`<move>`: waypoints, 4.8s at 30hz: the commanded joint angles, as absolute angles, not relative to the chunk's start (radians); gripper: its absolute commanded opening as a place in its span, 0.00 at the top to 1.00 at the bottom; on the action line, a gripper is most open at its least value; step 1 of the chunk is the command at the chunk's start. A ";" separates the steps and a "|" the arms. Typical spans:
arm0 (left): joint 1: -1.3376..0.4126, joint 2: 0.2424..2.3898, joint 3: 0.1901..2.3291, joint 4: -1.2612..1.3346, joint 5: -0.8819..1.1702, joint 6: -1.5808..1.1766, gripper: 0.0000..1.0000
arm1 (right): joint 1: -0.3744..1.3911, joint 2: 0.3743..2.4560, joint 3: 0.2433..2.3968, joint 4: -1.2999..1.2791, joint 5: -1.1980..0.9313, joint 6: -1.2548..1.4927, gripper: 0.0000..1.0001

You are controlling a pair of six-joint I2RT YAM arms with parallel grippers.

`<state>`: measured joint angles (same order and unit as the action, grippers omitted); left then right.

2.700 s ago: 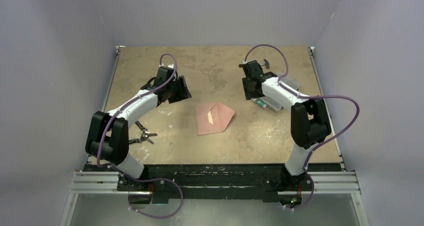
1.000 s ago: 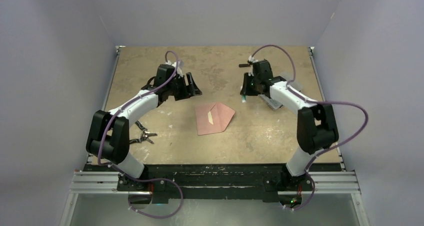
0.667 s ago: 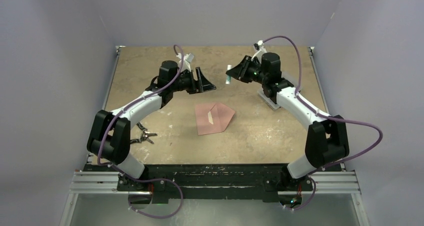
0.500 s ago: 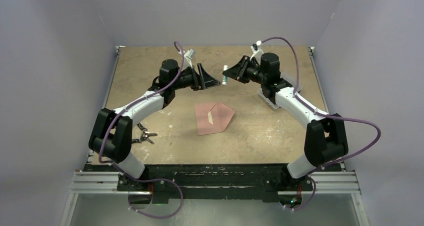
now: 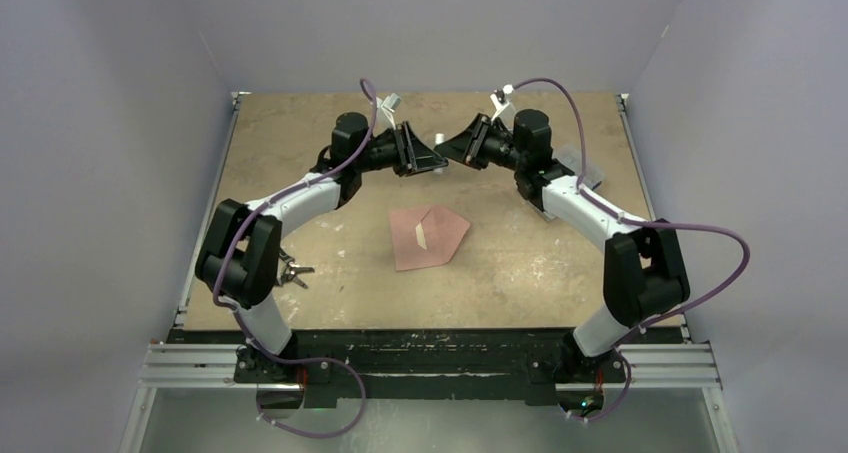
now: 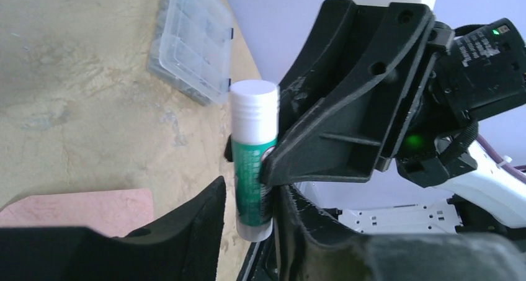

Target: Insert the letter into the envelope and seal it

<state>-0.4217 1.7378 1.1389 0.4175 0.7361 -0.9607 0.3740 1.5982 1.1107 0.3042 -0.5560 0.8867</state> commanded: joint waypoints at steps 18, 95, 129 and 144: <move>-0.426 1.638 1.307 -0.045 0.789 -0.274 1.00 | 0.389 1.674 1.407 -0.198 -0.552 0.586 0.54; -0.423 1.543 1.247 -0.195 1.061 -0.048 1.00 | 0.266 1.561 1.250 0.123 -0.911 0.658 0.26; -0.397 1.623 1.269 -0.030 0.969 -0.227 0.46 | 0.349 1.583 1.238 0.038 -1.008 0.672 1.00; -0.416 1.661 1.273 0.020 1.048 -0.211 1.00 | 0.367 1.614 1.271 -0.052 -0.987 0.609 0.72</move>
<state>-0.4141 1.6512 1.2343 -0.0502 1.0447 -0.2268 0.3477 1.6173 1.2308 0.0067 -0.9527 0.6441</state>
